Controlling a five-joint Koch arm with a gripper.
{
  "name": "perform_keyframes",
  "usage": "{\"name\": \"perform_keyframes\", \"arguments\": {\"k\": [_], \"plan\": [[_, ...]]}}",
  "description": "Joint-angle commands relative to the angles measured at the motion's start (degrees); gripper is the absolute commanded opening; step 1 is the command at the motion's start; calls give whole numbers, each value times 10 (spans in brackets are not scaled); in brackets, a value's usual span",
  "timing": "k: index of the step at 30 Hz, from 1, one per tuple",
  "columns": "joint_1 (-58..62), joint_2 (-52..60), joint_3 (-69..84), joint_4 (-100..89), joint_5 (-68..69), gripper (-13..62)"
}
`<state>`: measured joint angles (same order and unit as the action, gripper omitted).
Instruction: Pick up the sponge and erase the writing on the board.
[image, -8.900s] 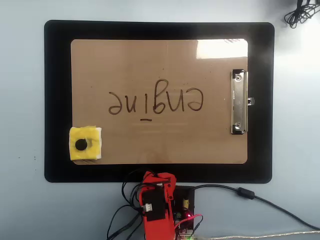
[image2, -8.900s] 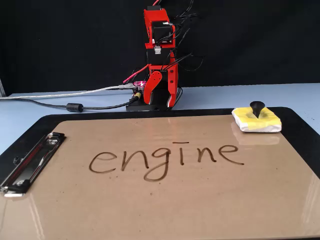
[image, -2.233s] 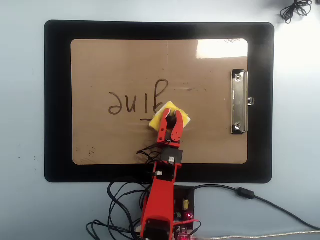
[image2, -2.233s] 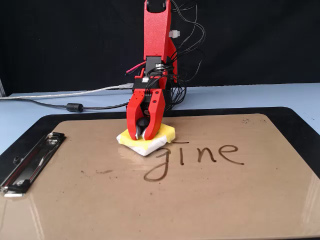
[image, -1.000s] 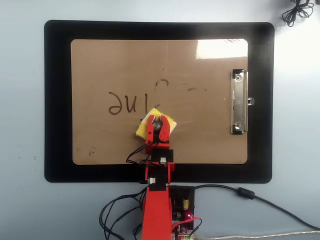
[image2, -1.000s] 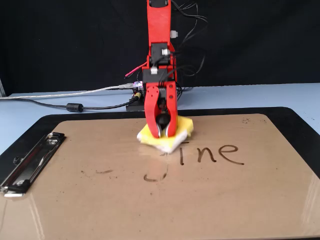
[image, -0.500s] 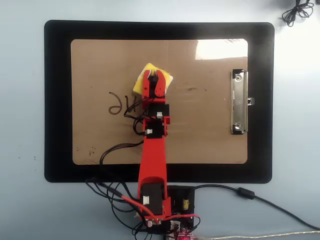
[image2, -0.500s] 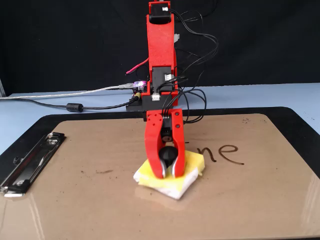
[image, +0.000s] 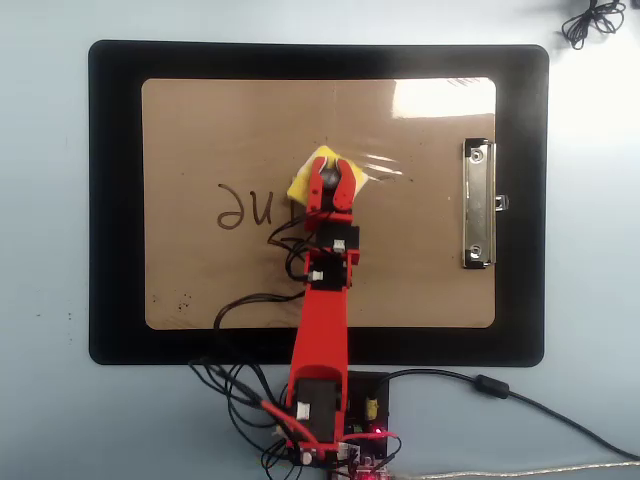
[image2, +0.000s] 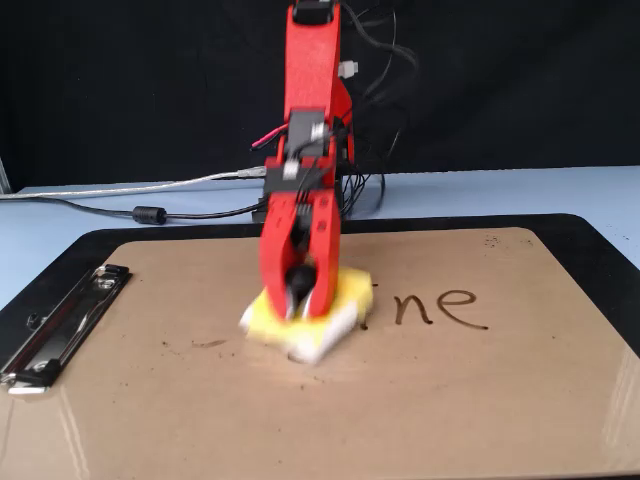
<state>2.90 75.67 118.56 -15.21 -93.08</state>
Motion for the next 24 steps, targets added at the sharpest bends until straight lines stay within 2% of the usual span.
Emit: {"name": "perform_keyframes", "arguments": {"k": [1,3,5,10,12,14,17,22,24], "plan": [[14,-91,-83,-32,-3,-80],[29,-149,-154,-28,-2,-80],[33,-123,-110,-28,-2,-80],[30,166,202,-18,-4,-80],[24,272,277,12,-5,-80],[6,319,286,53,-7,-79],[-57,287,248,78,-10,-79],[-125,79,44,85,-24,-80],[-151,49,21,86,-25,-79]]}}
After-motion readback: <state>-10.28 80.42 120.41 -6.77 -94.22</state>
